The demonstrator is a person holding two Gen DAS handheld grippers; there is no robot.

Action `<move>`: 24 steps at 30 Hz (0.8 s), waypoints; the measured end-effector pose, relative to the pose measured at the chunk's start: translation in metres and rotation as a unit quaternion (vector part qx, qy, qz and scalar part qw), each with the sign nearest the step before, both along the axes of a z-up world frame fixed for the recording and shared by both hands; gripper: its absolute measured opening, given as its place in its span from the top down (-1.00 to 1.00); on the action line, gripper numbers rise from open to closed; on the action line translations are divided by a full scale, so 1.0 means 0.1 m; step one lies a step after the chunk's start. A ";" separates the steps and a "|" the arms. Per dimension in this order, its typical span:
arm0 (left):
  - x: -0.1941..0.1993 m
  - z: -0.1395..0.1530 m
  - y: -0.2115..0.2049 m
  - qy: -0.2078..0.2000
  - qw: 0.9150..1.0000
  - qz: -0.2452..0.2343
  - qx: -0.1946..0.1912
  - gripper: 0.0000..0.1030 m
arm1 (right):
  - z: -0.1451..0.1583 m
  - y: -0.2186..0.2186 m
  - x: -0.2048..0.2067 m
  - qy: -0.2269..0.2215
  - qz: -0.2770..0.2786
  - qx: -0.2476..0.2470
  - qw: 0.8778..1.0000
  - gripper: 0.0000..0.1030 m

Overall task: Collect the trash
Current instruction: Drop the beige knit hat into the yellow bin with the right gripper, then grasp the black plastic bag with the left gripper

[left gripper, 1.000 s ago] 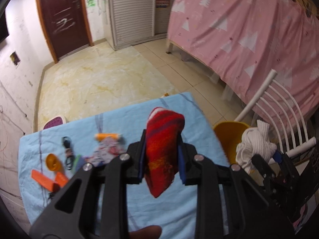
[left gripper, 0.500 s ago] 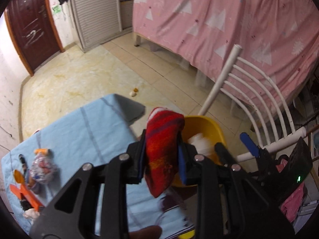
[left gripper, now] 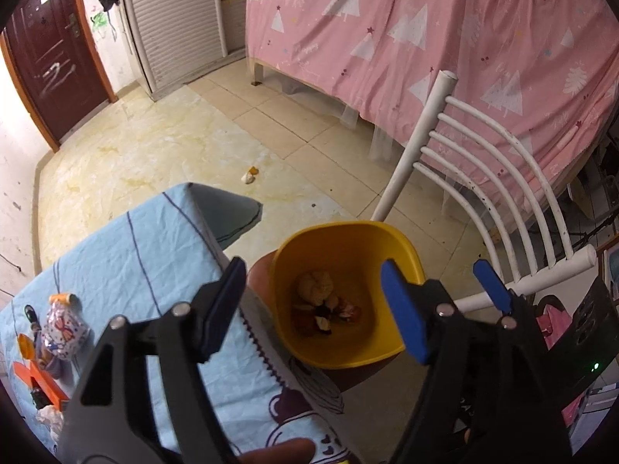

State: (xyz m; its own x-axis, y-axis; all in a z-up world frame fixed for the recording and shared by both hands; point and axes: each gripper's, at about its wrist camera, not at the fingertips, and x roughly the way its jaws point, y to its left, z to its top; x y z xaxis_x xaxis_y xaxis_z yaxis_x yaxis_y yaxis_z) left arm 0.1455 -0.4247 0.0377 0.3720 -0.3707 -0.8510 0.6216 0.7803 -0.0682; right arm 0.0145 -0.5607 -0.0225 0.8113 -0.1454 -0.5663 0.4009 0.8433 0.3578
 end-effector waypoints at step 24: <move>0.29 0.17 1.75 0.001 0.993 0.102 -0.063 -0.34 | 0.34 1.38 0.64 0.021 0.125 -0.053 0.990 -0.57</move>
State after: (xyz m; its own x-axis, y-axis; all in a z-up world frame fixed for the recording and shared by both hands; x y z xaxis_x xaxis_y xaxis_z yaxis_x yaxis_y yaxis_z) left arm 0.1744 -0.2499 0.0550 0.4486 -0.3915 -0.8034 0.4506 0.8754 -0.1750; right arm 0.0781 -0.4228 0.0119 0.8057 -0.0022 -0.5923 0.1866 0.9500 0.2502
